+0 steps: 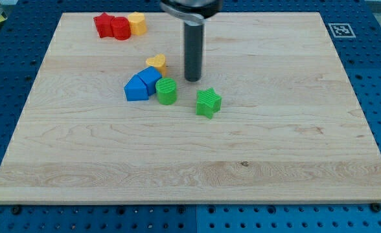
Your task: Drag the heart into the red star
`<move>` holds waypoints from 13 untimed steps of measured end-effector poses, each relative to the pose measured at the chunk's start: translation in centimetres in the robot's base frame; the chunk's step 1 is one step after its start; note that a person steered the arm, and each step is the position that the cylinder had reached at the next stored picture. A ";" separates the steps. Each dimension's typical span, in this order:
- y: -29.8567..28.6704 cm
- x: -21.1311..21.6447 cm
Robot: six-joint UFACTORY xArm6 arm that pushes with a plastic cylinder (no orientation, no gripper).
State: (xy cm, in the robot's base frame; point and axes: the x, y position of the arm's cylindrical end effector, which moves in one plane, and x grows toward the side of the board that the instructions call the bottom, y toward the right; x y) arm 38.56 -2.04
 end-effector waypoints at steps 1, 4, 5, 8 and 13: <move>-6.9 -2.8; -11.0 -3.3; -11.5 -2.2; -15.9 -5.4; -14.9 -5.7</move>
State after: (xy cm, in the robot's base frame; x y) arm 32.87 -16.96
